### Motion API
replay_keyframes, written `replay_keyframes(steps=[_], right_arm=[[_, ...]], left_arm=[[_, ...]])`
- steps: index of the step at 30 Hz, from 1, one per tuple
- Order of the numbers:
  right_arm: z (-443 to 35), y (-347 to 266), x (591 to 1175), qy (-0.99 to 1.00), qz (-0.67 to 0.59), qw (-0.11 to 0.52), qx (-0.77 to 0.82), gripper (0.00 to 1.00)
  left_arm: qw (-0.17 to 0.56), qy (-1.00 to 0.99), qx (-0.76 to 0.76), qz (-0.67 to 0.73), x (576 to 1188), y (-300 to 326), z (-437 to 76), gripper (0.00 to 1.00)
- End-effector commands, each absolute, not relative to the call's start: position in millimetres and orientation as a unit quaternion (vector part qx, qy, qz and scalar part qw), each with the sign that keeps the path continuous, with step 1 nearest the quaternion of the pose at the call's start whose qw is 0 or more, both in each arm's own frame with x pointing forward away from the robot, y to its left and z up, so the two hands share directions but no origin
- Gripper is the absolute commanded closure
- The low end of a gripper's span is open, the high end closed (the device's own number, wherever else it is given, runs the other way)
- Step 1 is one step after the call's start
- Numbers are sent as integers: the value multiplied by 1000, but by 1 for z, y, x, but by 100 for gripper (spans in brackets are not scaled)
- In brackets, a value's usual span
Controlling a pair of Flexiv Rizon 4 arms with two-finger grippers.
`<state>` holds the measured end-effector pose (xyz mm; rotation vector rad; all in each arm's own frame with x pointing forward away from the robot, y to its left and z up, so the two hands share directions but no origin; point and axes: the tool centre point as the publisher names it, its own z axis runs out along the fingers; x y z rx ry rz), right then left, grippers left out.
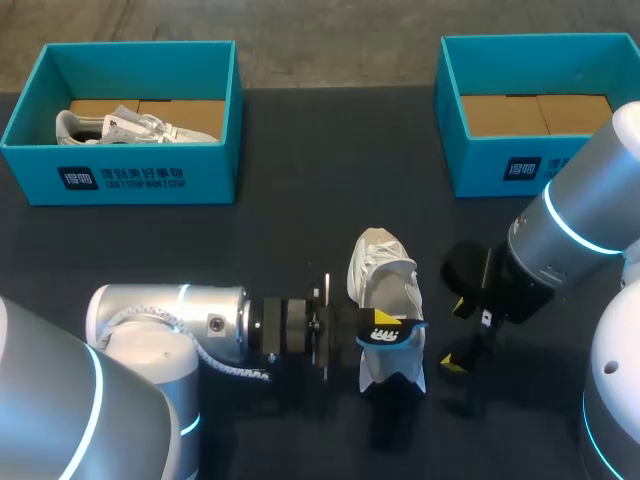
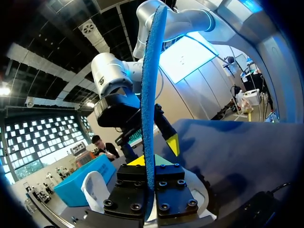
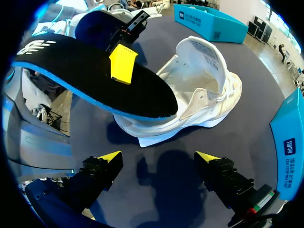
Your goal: Take the shoe out of the shoebox, open the shoe tongue, remove and reinsert the insole, then place the shoe into the shoebox
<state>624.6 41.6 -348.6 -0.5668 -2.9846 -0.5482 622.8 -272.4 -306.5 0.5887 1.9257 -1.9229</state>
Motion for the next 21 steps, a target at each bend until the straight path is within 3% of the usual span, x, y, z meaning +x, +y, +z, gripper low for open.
replay_keyframes(steps=[1, 21], right_arm=[[-349, 42, 624, -967, -177, 26, -184, 0], [-349, 42, 624, -967, -177, 26, -184, 0]], left_arm=[[173, 682, 210, -679, 627, -276, -310, 100], [180, 690, 222, -665, 633, -277, -322, 100]])
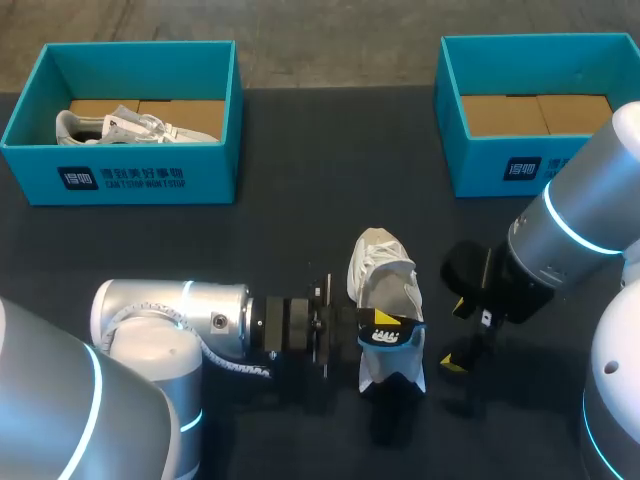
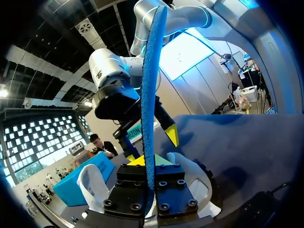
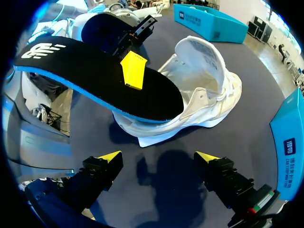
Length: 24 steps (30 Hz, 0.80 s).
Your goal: Take the shoe out of the shoebox, open the shoe tongue, remove and reinsert the insole, then place the shoe into the shoebox
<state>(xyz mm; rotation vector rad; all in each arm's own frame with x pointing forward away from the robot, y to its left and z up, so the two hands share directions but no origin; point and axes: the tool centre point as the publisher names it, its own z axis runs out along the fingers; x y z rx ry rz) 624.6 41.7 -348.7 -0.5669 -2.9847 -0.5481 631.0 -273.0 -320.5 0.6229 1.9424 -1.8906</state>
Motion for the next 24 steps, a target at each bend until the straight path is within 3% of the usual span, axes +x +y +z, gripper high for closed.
replay_keyframes(steps=[1, 24], right_arm=[[-349, 42, 624, -967, -177, 26, -184, 0], [-349, 42, 624, -967, -177, 26, -184, 0]], left_arm=[[180, 690, 222, -665, 633, -277, -323, 100], [187, 709, 211, -646, 649, -278, -336, 100]])
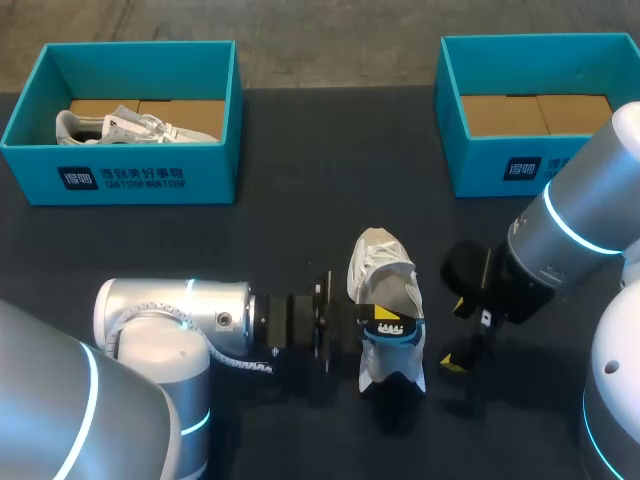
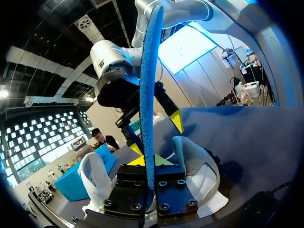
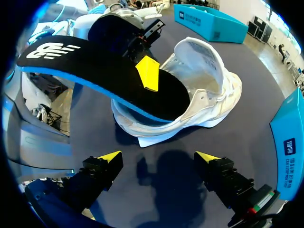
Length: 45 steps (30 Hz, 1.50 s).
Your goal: Take the shoe out of the shoebox, open the shoe tongue, remove and reinsert the insole, then place the shoe into the shoebox
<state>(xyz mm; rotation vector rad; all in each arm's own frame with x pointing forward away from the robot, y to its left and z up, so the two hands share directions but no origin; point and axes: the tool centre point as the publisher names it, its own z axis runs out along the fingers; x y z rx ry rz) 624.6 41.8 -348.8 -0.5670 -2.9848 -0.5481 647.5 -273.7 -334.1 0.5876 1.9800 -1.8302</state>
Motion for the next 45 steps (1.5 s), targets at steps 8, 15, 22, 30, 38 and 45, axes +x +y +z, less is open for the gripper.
replay_keyframes(steps=[8, 15, 22, 30, 38, 45], right_arm=[[-349, 42, 624, -967, -177, 26, -184, 0], [-349, 42, 624, -967, -177, 26, -184, 0], [-349, 42, 624, -967, -177, 26, -184, 0], [-349, 42, 624, -967, -177, 26, -184, 0], [-349, 42, 624, -967, -177, 26, -184, 0], [-349, 42, 624, -967, -177, 26, -184, 0]], left_arm=[[186, 719, 211, -635, 658, -279, -343, 100], [187, 728, 211, -626, 662, -279, -348, 100], [176, 731, 210, -625, 657, -279, -348, 100], [172, 731, 210, -626, 649, -278, -341, 84], [176, 733, 206, -624, 645, -276, -336, 80], [184, 735, 209, -618, 639, -275, -325, 72]])
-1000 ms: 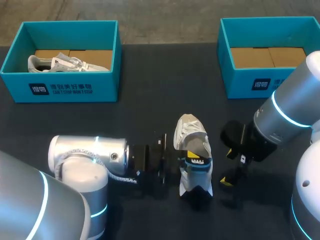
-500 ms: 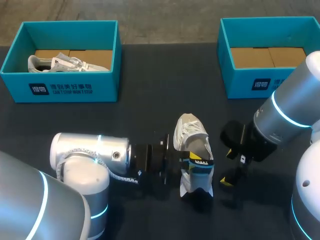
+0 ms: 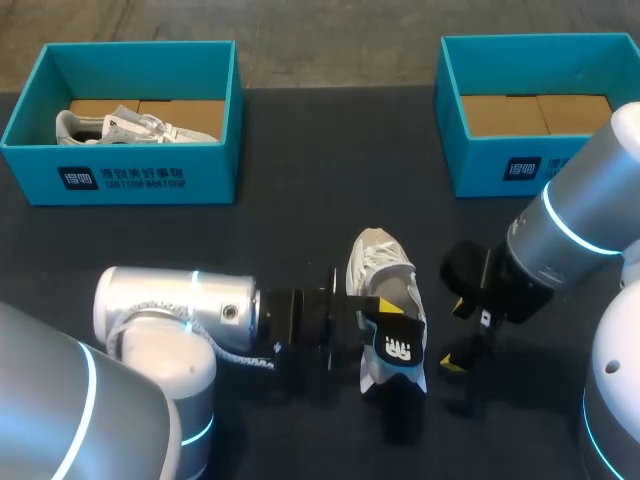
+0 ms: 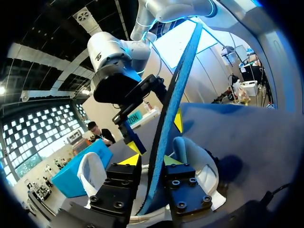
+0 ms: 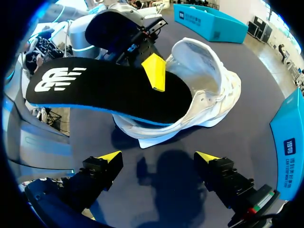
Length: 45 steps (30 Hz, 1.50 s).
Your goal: Take the shoe out of the shoebox, open the shoe tongue, remove and reinsert the insole, then place the shoe into the shoebox
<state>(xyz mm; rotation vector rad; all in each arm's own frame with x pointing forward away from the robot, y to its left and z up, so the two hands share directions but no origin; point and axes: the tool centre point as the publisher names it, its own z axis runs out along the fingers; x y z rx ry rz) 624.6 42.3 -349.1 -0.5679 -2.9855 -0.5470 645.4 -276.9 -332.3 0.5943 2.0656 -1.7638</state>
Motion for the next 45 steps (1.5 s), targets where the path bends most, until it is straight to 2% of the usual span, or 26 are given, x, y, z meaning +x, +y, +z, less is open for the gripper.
replay_keyframes(steps=[1, 10, 19, 21, 22, 23, 45], right_arm=[[-349, 42, 624, -967, -177, 26, -184, 0], [-349, 42, 624, -967, -177, 26, -184, 0], [-349, 42, 624, -967, -177, 26, -184, 0], [-349, 42, 624, -967, -177, 26, -184, 0], [-349, 42, 624, -967, -177, 26, -184, 0], [-349, 42, 624, -967, -177, 26, -184, 0], [-349, 42, 624, -967, -177, 26, -184, 0]], left_arm=[[184, 736, 209, -617, 638, -275, -324, 72], [204, 747, 212, -596, 639, -275, -321, 71], [197, 754, 216, -588, 642, -280, -322, 76], [196, 756, 217, -586, 643, -281, -323, 84], [196, 757, 217, -585, 643, -281, -323, 96], [195, 757, 218, -584, 643, -281, -323, 100], [201, 758, 240, -572, 656, -281, -343, 100]])
